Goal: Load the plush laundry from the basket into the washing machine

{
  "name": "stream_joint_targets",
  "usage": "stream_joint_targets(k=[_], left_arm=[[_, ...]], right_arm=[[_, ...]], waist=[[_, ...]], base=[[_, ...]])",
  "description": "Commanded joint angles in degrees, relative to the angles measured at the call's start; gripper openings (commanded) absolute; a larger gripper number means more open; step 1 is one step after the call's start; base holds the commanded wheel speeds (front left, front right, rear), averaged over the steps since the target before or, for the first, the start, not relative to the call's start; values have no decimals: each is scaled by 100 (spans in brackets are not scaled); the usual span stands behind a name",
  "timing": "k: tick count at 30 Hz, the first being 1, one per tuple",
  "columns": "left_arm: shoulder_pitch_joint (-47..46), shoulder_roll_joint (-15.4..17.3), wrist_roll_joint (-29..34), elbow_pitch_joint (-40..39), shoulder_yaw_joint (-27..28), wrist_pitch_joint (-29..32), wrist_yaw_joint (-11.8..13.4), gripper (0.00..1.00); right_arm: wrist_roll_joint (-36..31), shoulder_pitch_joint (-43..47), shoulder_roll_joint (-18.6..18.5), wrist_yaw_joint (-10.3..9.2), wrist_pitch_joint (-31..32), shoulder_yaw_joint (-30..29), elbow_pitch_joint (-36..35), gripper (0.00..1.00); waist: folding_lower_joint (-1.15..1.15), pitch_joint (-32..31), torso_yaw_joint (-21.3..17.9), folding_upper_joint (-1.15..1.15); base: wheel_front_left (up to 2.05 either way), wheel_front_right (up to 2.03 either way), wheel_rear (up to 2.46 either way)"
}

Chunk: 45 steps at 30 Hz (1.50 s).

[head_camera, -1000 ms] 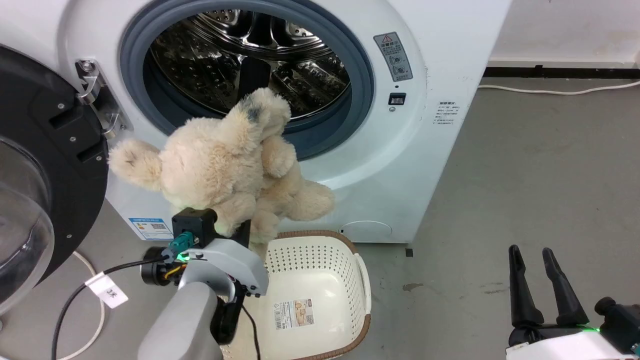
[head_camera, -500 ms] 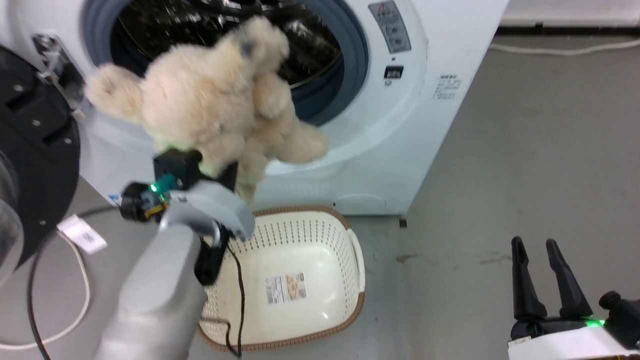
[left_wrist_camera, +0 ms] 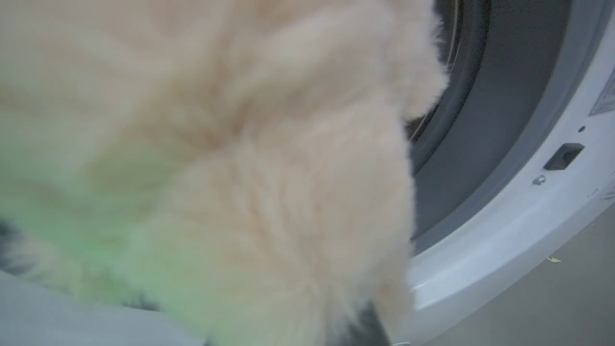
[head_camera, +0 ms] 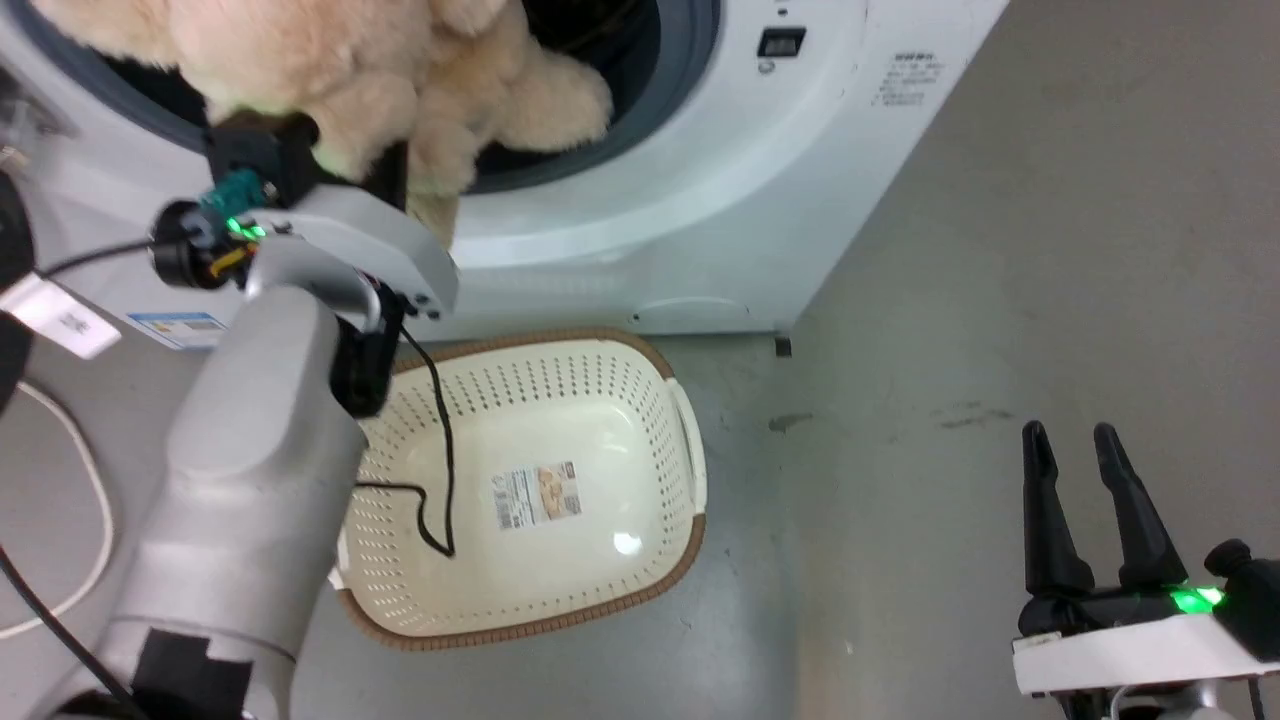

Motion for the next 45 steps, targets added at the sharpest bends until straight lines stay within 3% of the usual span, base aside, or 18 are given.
stream_joint_targets(k=[1, 20, 45], left_arm=[[-142, 33, 25, -3, 20, -74, -45, 0], [-2055, 776, 338, 404, 103, -70, -197, 0], [-3572, 1689, 598, 377, 11, 342, -116, 0]], right_arm=[[-11, -90, -1, -4, -25, 15, -40, 100], [168, -313, -1, -4, -25, 168, -416, 100], [377, -35, -1, -4, -25, 342, -1058, 100]], waist=[[-1, 173, -104, 0], [-1, 1411, -707, 0], [-1, 2466, -1373, 0]], base=[[0, 0, 0], [0, 0, 0], [0, 0, 0]])
